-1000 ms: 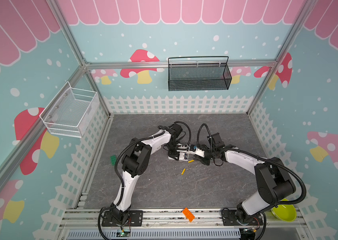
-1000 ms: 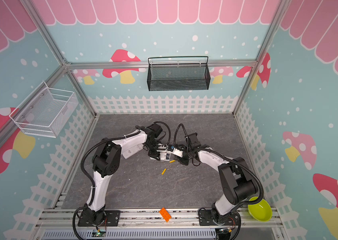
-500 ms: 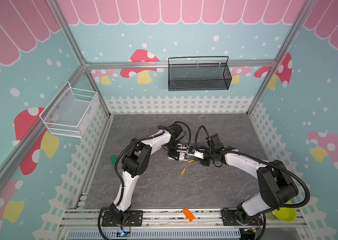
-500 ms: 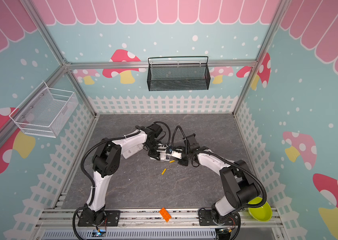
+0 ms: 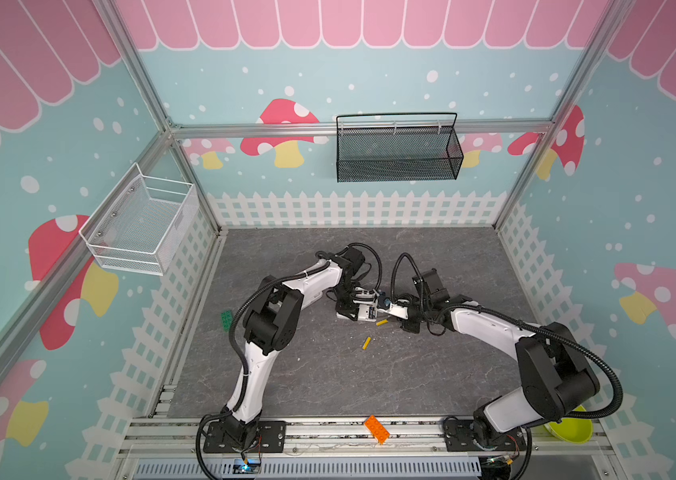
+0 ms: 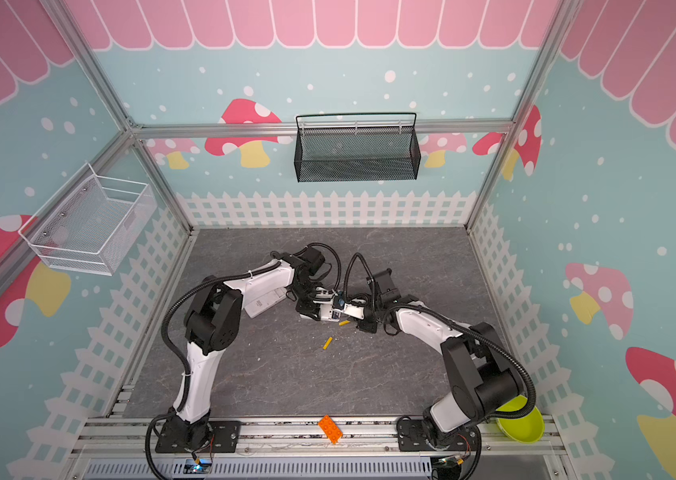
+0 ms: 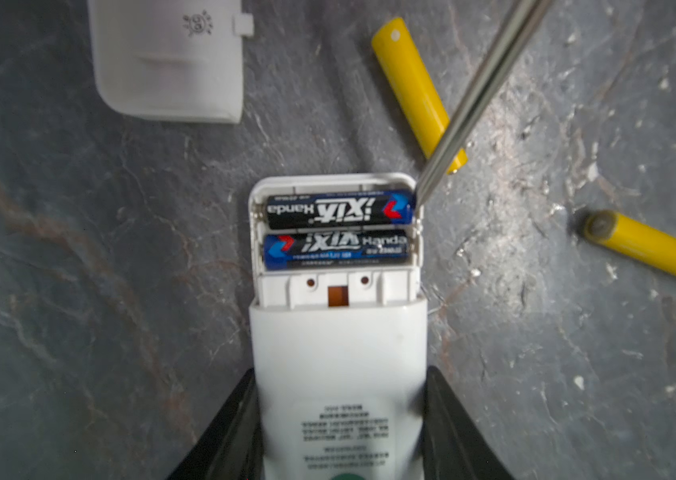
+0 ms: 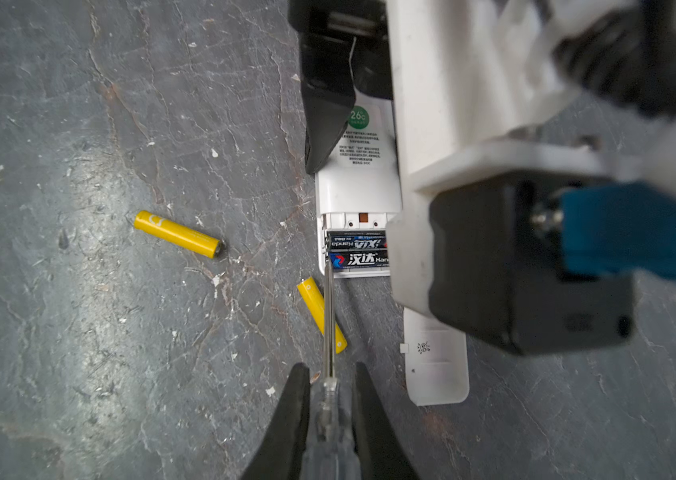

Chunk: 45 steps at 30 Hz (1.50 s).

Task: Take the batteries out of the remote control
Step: 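Pry the first blue battery out with the screwdriver while the left gripper holds the remote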

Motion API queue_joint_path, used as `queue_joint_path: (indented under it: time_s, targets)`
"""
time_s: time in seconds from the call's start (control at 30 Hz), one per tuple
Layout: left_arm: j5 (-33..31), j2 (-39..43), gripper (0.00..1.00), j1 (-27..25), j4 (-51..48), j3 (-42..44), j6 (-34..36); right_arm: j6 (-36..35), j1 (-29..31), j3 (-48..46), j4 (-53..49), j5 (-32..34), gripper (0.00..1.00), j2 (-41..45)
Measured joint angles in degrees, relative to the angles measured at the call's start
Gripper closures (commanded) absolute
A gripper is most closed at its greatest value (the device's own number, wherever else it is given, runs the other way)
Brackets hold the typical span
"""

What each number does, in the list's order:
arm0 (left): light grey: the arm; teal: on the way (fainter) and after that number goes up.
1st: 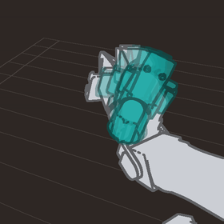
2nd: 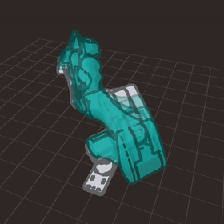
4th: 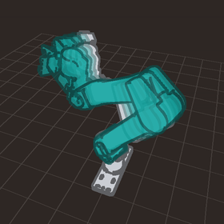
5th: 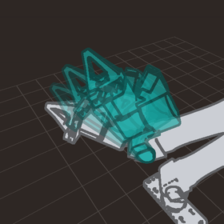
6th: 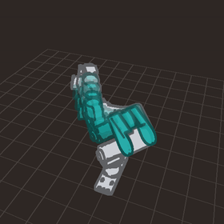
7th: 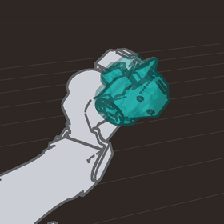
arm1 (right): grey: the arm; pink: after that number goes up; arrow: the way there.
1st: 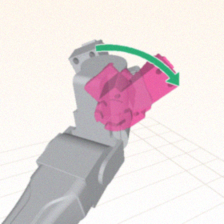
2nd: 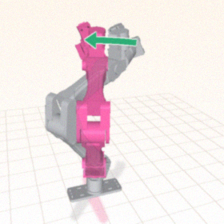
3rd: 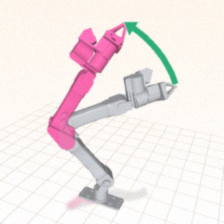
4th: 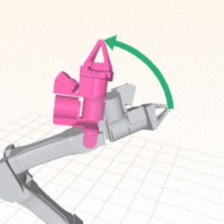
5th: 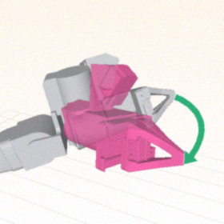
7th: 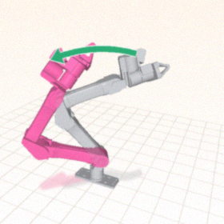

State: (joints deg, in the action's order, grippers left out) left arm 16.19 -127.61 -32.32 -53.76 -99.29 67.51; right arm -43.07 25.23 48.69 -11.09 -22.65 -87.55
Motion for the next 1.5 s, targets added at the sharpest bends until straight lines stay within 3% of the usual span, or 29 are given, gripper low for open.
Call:
queue_joint_path:
  time_s: [1.0, 1.5]
  targets:
    - [-0.37, 0.0, 0.67, -0.09, 0.15, 0.04, 0.0, 0.09, 0.0, -2.32, 2.1, 0.87, 1.0, 2.73]
    - [-0.59, 0.22, 0.67, -0.07, 0.46, 0.37, 0.48, 0.09, -1.25, -6.38, 6.69, 7.93, 1.0, 7.28]
